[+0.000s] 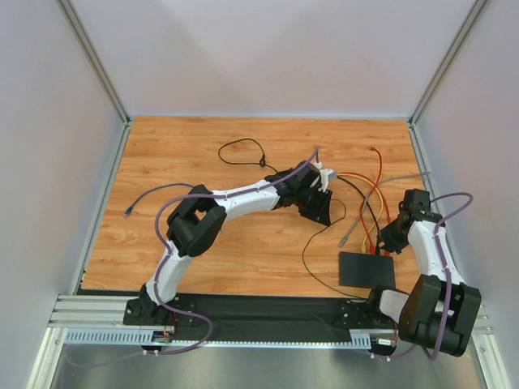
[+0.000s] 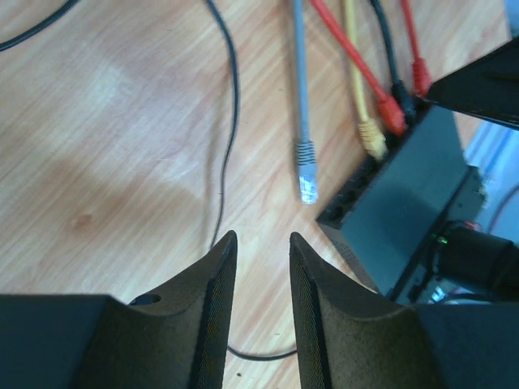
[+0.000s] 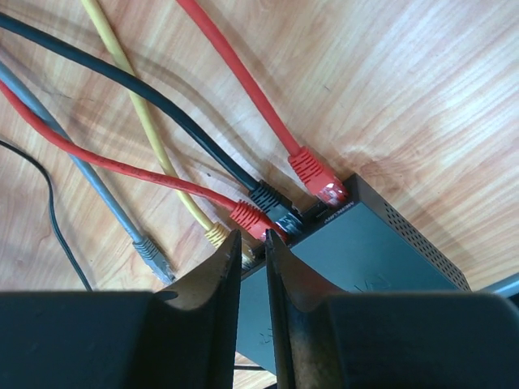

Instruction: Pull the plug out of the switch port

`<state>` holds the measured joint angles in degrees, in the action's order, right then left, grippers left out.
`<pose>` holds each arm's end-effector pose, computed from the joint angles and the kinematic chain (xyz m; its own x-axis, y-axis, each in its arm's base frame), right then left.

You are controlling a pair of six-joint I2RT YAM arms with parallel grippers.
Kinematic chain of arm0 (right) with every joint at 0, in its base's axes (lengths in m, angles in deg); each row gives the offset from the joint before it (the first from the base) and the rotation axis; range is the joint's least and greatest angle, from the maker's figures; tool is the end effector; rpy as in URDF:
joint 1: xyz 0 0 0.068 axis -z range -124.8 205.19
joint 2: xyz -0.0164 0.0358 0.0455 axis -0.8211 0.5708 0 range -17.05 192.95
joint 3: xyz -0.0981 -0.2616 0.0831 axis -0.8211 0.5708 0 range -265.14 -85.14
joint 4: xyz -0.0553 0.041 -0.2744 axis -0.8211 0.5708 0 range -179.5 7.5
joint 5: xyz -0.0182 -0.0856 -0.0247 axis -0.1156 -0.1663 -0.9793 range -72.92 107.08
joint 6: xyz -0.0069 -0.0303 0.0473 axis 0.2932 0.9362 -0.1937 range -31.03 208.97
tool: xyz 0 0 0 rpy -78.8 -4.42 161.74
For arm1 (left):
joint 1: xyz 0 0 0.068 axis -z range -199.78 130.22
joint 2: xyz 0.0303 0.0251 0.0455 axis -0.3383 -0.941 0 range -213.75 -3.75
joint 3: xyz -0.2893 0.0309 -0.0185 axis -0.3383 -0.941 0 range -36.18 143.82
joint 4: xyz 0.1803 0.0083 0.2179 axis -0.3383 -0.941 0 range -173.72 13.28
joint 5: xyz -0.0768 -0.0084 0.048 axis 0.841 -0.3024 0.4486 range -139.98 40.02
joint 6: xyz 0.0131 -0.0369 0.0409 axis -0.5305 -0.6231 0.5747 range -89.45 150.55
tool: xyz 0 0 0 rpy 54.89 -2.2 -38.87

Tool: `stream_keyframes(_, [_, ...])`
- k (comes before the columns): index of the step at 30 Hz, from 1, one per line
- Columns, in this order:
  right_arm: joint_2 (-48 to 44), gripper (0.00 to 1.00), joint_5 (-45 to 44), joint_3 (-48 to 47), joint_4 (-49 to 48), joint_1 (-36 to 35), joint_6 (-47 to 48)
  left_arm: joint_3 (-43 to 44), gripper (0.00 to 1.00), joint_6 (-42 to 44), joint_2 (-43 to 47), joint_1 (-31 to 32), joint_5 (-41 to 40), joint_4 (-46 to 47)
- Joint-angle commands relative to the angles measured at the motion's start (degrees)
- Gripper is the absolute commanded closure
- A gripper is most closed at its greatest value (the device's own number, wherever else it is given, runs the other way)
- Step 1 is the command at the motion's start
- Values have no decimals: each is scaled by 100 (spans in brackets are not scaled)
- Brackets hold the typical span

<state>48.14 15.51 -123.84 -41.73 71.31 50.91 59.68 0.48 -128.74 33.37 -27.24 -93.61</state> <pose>0.1904 -0.0561 0.1956 -0.5526 0.8011 -0.2299 0.7941 0.5898 0.1466 0.3011 -0.4272 0.1881 -0.8240 0.3286 -0.4616 0.5617 0.5814 -0.5887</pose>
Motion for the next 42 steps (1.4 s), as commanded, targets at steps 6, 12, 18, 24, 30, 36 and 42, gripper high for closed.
stream_keyframes(6, [-226,79,-283,-217,382,-30,-281,520,58,-816,-227,-6,1732,1310])
stream_keyframes(12, [-375,78,-257,-243,505,-30,-324,1785,53,94,-983,336,894,126])
stream_keyframes(18, [-428,78,-117,-288,523,-30,-386,2122,57,203,-1458,398,686,-140])
stream_keyframes(24, [-384,78,-125,-94,461,-30,-447,1859,65,-640,-1572,477,1461,782])
stream_keyframes(30, [-481,79,-73,134,470,-30,-614,1981,64,-860,-1810,592,1689,1003])
stream_keyframes(36, [-533,80,-283,240,645,-30,-755,1595,64,-1159,-1810,627,2006,1486])
stream_keyframes(42, [-709,80,-652,222,900,-30,-1036,1261,65,-1309,-1696,688,1962,1653])
